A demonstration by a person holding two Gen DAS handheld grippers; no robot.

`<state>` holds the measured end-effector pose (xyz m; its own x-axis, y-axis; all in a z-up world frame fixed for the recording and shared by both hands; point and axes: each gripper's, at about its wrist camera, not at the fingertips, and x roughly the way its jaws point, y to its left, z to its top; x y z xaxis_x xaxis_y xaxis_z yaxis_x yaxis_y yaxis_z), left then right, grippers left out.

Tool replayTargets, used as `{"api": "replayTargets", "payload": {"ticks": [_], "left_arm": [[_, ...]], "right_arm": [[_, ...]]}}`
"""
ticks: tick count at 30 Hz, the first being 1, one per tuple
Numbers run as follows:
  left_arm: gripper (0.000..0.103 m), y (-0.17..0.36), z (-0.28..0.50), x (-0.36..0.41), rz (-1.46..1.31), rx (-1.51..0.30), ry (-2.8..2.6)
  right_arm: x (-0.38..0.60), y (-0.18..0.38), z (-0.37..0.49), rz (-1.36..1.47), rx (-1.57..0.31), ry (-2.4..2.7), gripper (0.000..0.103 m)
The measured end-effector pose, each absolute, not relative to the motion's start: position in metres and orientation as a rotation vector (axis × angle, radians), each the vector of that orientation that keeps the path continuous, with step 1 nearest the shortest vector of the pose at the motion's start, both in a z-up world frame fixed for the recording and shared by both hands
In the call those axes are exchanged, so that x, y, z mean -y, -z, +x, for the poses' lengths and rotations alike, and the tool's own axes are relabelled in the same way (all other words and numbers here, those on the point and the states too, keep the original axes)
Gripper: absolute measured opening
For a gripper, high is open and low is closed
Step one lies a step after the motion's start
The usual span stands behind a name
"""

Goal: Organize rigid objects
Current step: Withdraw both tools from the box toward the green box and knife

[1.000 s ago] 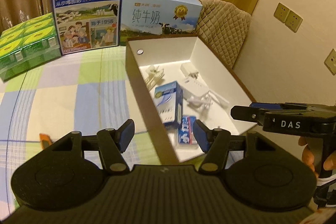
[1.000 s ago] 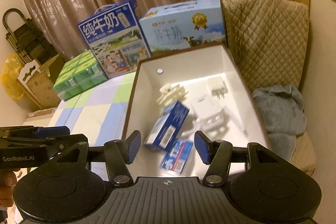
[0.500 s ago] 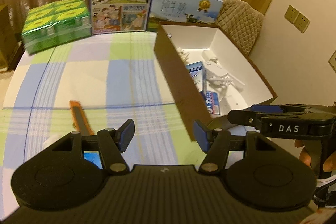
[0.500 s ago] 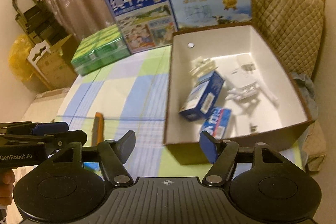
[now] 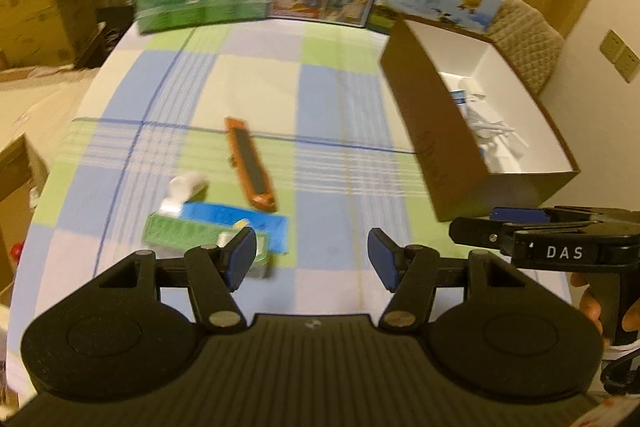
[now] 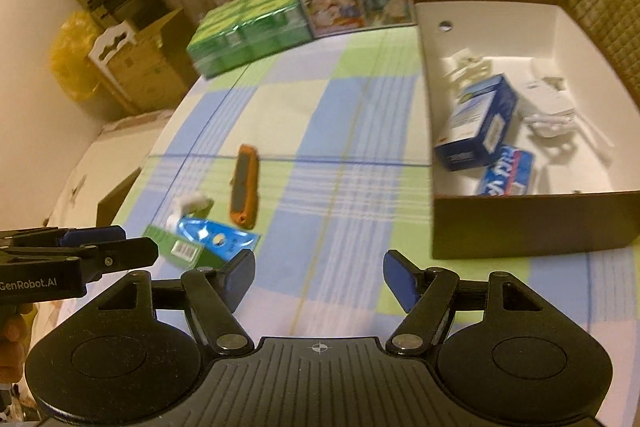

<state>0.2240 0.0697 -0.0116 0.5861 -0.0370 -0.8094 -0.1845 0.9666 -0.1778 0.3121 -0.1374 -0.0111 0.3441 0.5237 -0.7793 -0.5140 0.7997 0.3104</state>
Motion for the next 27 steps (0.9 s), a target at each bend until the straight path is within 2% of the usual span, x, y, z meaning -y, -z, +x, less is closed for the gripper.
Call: {"api": "replayTargets", "payload": {"ticks": [14, 27], "left_arm": [[0.057, 0.038, 0.2, -0.105, -0.316, -0.988, -0.2], [0.057, 0.076, 0.227, -0.093, -0.288, -1.053, -0.213]], "right_arm": [[0.105, 0.034, 0.304, -0.041, -1.069, -0.716, 0.068], [0.105, 0.059, 0.31, -0.061, -1.136, -0.687, 0.068]]}}
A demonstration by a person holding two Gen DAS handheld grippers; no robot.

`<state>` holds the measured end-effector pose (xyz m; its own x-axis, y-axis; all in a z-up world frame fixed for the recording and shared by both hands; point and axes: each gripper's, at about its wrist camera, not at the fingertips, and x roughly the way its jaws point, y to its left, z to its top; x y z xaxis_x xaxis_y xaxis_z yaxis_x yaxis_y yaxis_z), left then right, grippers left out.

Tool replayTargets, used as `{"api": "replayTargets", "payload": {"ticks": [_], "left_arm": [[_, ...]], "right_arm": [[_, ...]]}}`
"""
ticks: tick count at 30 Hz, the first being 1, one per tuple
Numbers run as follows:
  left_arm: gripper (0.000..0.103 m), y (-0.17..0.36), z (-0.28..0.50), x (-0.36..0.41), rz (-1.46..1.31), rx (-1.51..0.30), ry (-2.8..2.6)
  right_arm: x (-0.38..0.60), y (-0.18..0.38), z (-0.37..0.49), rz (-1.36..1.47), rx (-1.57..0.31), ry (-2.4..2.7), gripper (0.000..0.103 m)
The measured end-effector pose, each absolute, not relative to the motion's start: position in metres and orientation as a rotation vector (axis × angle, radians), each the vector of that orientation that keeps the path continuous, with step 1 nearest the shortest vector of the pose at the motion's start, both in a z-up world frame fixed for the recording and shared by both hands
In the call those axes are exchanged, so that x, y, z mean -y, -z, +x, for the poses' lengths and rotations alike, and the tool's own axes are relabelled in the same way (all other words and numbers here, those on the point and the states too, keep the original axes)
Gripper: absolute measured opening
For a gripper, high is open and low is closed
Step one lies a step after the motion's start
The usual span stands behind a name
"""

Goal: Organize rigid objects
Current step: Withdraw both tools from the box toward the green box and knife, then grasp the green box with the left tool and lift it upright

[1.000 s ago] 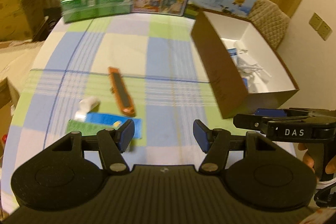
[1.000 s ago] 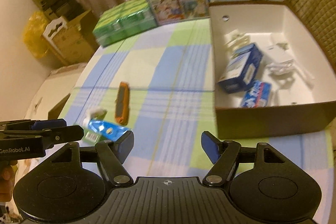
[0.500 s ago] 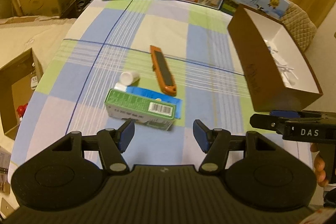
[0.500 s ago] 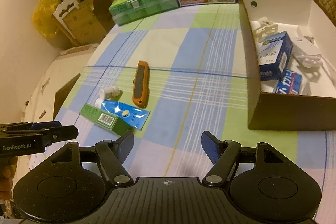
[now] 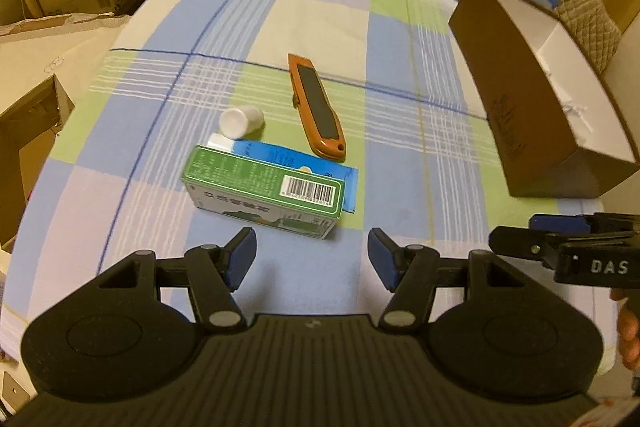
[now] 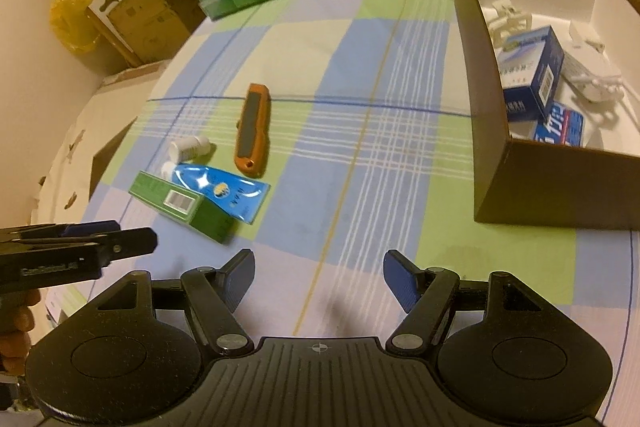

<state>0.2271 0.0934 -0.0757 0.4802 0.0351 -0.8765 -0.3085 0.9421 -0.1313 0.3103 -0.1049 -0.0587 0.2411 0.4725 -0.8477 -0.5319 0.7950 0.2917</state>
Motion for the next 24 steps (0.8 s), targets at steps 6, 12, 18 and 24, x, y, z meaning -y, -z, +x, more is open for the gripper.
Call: {"api": "replayTargets", "payload": {"ticks": [6, 12, 18, 24], "left_arm": [[0.058, 0.1, 0.246, -0.091, -0.28, -1.099, -0.256], [0.058, 0.11, 0.254, -0.1, -0.304, -1.101, -0.312], [0.058, 0.116, 0.244, -0.119, -0.349, -1.116, -0.362], [0.058, 0.12, 0.224, -0.158, -0.37, -1.128, -0.478]], "right_arm": [[0.108, 0.071, 0.319, -0.07, -1.17, -0.661, 0.068], [0.108, 0.081, 0.327, -0.07, -1.196, -0.647, 0.068], [0.105, 0.087, 0.333, -0.077, -1.211, -0.643, 0.068], [0.1, 0.093, 0.338, -0.082, -1.225, -0.64, 0.068]]}}
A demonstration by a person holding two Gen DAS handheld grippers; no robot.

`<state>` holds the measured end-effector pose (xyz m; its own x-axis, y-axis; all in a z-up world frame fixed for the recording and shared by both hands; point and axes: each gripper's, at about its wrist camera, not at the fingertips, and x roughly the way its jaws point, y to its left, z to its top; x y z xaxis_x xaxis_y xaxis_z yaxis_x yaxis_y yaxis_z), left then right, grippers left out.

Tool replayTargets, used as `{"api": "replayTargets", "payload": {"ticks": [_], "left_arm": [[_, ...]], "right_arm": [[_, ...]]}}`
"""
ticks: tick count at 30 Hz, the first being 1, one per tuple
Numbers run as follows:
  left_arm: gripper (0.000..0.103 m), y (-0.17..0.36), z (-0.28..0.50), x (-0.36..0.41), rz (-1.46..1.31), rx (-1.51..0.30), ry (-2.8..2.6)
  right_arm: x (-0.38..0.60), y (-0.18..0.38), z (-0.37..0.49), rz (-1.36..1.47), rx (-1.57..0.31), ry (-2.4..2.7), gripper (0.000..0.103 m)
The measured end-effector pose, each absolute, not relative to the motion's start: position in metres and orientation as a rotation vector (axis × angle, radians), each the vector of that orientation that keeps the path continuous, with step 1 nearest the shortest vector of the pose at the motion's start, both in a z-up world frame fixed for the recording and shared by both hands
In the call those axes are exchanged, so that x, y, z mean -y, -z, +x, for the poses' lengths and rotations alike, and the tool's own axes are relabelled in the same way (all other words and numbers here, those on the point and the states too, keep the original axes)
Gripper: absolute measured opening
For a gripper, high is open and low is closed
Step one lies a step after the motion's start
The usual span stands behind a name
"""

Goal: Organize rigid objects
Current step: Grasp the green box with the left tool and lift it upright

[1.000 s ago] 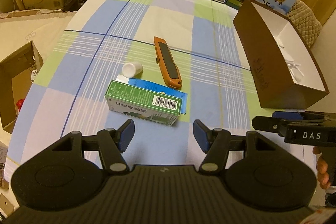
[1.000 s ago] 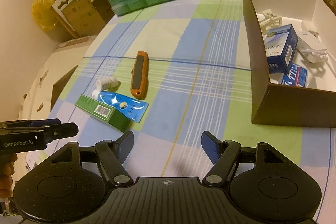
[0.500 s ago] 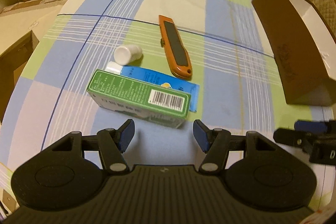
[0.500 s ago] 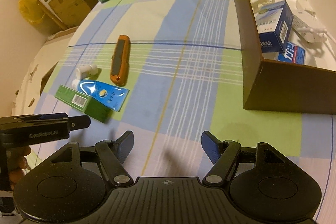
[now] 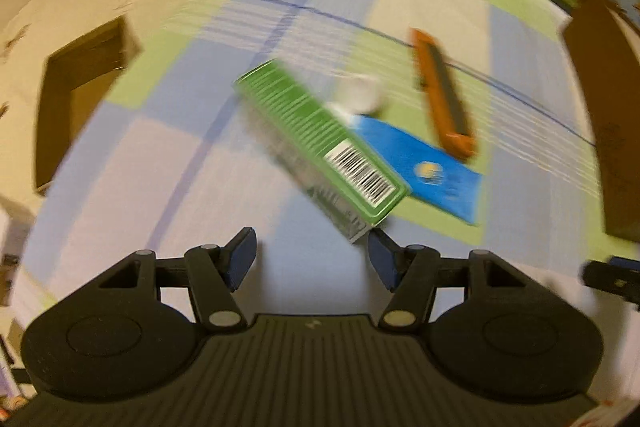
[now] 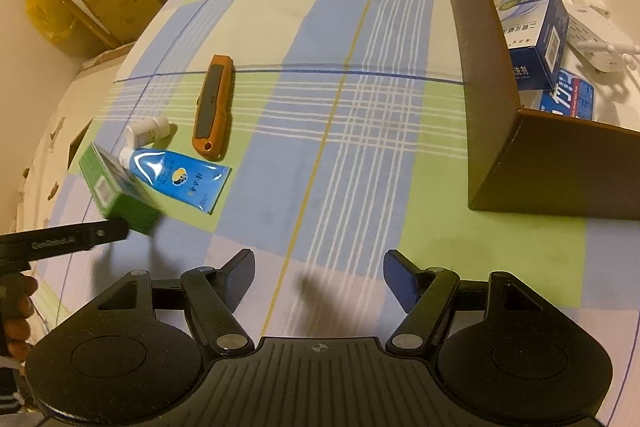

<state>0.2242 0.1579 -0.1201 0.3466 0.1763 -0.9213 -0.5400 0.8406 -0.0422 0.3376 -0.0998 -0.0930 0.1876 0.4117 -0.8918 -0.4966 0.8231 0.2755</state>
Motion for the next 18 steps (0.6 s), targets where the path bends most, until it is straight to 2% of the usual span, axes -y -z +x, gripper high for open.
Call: {"api": "replayTargets", "payload": {"ticks": [8, 18], "left_arm": [[0.058, 0.113, 0.207, -0.207, -0.341, -1.098, -0.603], [0.061, 0.067, 0.212, -0.188, -0.305, -1.016, -0.393]], "right_arm": [[0.094, 0.097, 0.34, -0.086, -1.237, -0.638, 0.068], [0.091, 0.1, 0.34, -0.075, -1.24, -0.618, 0.068]]}}
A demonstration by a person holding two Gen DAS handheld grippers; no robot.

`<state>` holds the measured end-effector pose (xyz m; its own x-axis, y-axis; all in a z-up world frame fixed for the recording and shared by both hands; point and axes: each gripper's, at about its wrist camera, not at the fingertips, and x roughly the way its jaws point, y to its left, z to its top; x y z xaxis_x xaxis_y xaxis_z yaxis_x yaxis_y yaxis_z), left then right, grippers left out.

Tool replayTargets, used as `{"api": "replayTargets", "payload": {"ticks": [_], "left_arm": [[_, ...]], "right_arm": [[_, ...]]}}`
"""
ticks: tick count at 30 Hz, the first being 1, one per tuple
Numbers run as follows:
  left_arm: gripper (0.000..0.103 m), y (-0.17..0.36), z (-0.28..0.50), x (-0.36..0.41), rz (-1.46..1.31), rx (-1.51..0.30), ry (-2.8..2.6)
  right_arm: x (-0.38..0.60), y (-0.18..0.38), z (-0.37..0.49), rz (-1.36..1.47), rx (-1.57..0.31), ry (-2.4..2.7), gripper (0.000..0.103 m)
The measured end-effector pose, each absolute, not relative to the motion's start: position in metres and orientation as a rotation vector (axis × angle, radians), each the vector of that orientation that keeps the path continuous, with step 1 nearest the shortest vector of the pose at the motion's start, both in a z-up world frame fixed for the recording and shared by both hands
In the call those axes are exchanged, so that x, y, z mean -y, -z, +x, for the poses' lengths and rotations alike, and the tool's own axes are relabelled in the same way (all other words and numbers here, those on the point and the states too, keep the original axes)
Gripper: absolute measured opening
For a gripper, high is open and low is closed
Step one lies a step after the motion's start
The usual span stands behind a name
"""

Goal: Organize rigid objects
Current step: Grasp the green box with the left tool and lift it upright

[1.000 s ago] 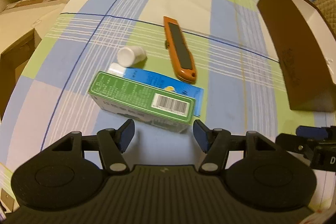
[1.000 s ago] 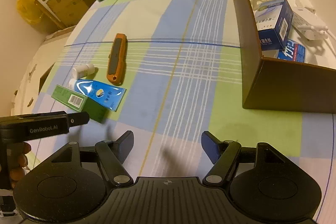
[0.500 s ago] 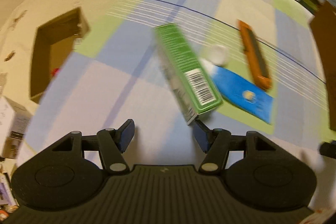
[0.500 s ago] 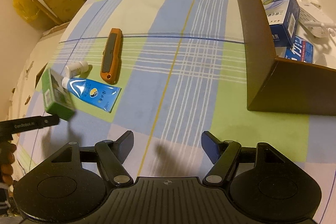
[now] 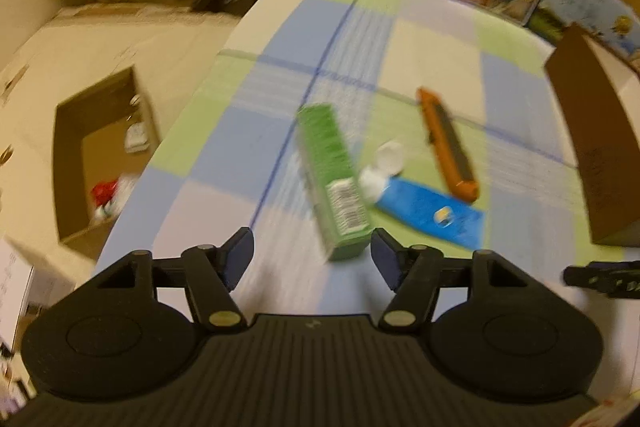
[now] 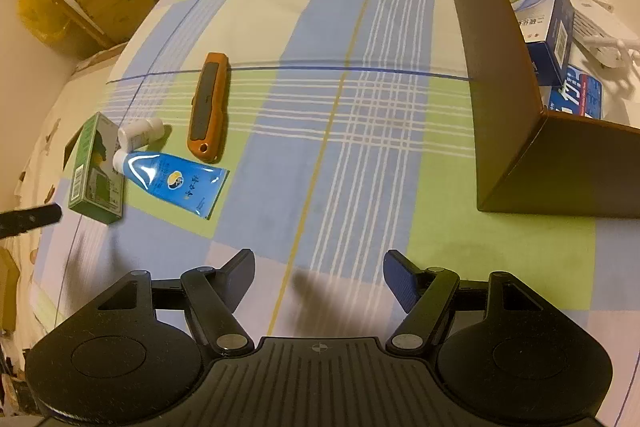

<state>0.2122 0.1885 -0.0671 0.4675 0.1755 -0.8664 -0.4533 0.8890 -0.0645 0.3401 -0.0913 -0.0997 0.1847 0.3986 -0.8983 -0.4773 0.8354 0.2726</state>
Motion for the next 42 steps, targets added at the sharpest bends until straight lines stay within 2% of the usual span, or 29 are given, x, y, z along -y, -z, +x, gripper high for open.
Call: {"api": "replayTargets", "payload": {"ticks": [9, 13, 18, 26, 34, 42], "left_arm": [[0.059, 0.093, 0.251, -0.19, -0.285, -1.068, -0.397], [0.051, 0.1, 0.264, -0.192, -0.28, -1.08, -0.387], [0.05, 0.105, 0.277, -0.196, -0.249, -1.095, -0.385], [0.026, 0.115, 0.283, -0.203, -0.229, -1.126, -0.363], [0.026, 0.114, 0.274, -0.219, -0.216, -1.115, -0.399], [0.026, 0.115, 0.276, -0.232, -0.222, -1.095, -0.418]], "right_arm": [[0.086, 0.1, 0.338, -0.086, -1.239, -0.622, 0.068], [0.086, 0.101, 0.34, -0.079, -1.243, -0.607, 0.068], [0.081, 0.1, 0.341, -0.086, -1.241, -0.606, 0.068], [0.073, 0.1, 0.341, -0.094, -1.242, -0.607, 0.068], [0.052, 0.1, 0.342, -0.101, -1.226, -0.624, 0.068], [-0.001, 0.099, 0.348, -0.139, -1.104, -0.735, 0.068]]}}
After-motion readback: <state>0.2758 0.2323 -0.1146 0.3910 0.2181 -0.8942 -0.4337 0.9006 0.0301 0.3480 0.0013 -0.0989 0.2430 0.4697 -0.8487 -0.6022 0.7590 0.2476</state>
